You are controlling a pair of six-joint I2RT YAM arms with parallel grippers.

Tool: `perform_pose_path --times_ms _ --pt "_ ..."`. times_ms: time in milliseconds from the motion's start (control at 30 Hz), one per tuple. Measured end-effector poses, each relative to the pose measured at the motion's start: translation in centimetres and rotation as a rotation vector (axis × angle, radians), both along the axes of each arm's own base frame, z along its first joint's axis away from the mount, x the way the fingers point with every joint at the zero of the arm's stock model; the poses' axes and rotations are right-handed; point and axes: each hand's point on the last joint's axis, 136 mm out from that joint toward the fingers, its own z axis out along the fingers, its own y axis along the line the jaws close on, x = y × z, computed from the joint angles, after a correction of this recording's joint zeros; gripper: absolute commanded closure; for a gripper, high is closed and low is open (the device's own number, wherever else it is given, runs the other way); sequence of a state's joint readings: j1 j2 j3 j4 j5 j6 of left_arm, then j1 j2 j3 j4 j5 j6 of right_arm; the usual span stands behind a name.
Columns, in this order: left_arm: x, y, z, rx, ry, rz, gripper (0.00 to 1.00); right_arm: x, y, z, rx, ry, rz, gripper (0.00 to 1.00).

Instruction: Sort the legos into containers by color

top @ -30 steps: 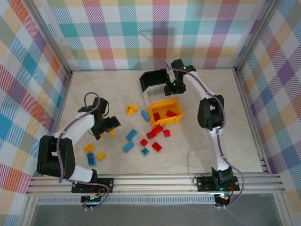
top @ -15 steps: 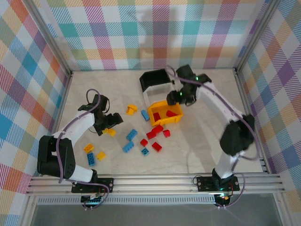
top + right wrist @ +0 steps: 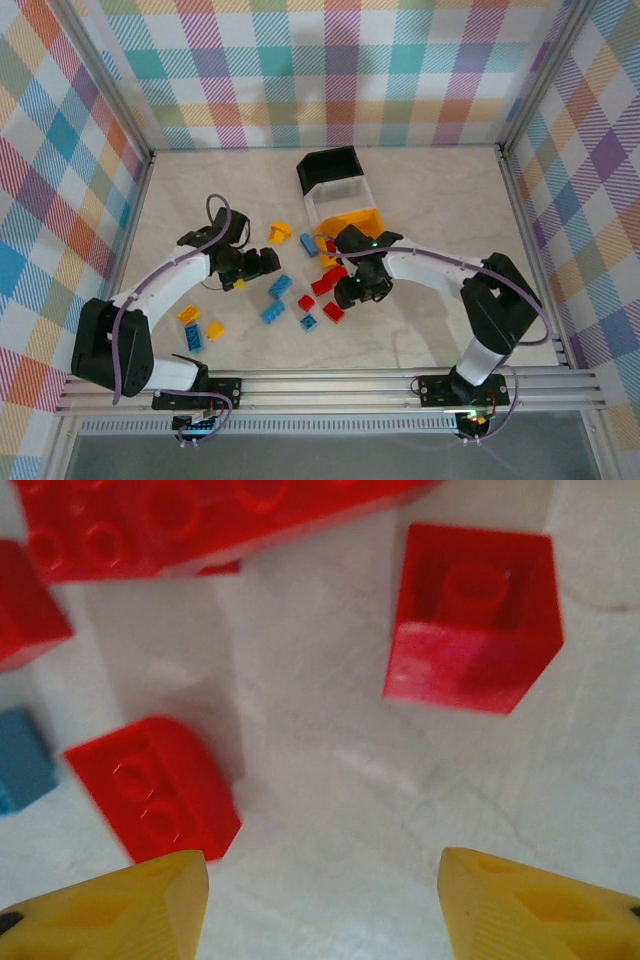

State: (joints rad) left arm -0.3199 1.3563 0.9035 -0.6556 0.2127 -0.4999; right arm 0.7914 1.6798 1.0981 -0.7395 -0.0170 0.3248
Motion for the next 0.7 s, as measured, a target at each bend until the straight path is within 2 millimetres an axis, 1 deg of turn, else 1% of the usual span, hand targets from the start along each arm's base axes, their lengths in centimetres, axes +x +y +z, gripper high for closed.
perform_pose_path --times_ms 167,367,600,700 --pt "-0.3 0.1 0.8 -0.009 -0.028 0.001 0.07 1.5 0.0 -1.5 -0.049 -0.02 -0.006 0.36" --pt "-1.3 0.5 0.4 0.0 -0.009 0.003 0.07 2.9 0.1 -2.2 -0.076 -0.049 -0.001 0.35" --pt "-1.4 0.6 0.2 0.003 -0.003 0.004 0.07 4.0 -0.1 -3.2 -0.101 -0.057 0.008 0.38" --pt "-1.5 0.6 0.2 0.002 -0.003 0.004 0.07 4.3 -0.2 -3.2 -0.109 -0.064 0.006 0.39"
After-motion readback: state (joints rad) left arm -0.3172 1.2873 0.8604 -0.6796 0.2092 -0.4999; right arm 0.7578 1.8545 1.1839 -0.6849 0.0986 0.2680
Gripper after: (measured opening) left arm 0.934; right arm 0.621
